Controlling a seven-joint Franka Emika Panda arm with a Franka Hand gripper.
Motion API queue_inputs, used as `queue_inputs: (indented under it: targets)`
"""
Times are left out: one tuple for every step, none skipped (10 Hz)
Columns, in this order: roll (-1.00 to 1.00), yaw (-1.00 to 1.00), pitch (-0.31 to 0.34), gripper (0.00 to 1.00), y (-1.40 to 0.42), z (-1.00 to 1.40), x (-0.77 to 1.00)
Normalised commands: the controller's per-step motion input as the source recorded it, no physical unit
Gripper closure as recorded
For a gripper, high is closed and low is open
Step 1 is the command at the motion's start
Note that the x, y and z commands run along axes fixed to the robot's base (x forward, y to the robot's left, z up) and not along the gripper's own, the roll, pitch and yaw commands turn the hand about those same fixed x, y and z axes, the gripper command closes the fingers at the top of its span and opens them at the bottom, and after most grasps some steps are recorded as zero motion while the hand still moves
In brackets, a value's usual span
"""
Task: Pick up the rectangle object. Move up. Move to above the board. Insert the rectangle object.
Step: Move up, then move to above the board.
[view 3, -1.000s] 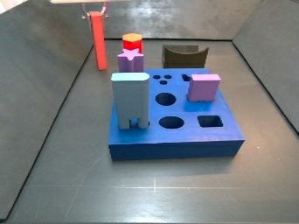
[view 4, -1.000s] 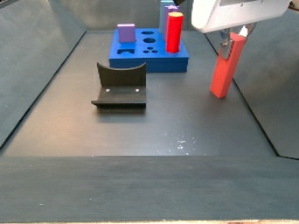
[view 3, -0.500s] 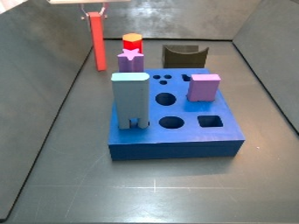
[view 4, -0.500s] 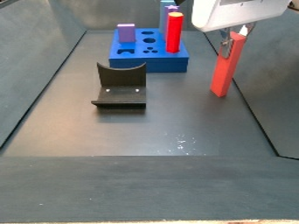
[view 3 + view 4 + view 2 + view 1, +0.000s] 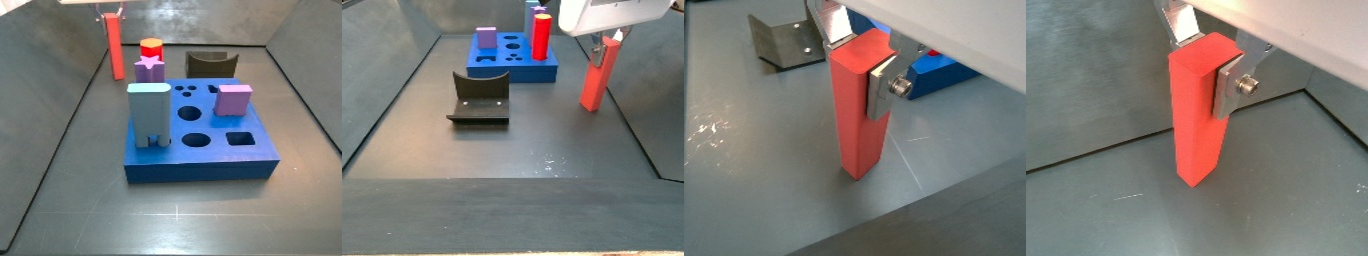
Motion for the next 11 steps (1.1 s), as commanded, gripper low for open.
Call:
queue_inputs:
  targets:
    - [0.0, 0.0, 0.0, 1.0, 0.0, 0.83, 0.0]
    - [0.0, -0.02, -0.002, 1.0, -0.01, 0.83, 0.01]
    - [0.0, -0.02, 0.014, 1.0, 0.0, 0.74, 0.0]
    - [0.0, -0.02, 0.026, 1.0, 0.0, 0.64, 0.0]
    - [0.0, -0.02, 0.041, 1.0, 0.0, 0.48, 0.0]
    - [0.0, -0.02, 0.047, 1.0, 0.0, 0.4, 0.0]
    - [0.01, -0.02, 0.062, 1.0, 0.0, 0.24, 0.0]
    - [-0.03, 0.32, -0.173, 1.0, 0.01, 1.0, 0.1]
    - [-0.03, 0.3, -0.144, 1.0, 0.01, 1.0, 0.09]
    - [-0.04, 0.25, -0.111, 1.0, 0.01, 1.0, 0.08]
    - [-0.04, 0.14, -0.025, 1.0, 0.0, 1.0, 0.06]
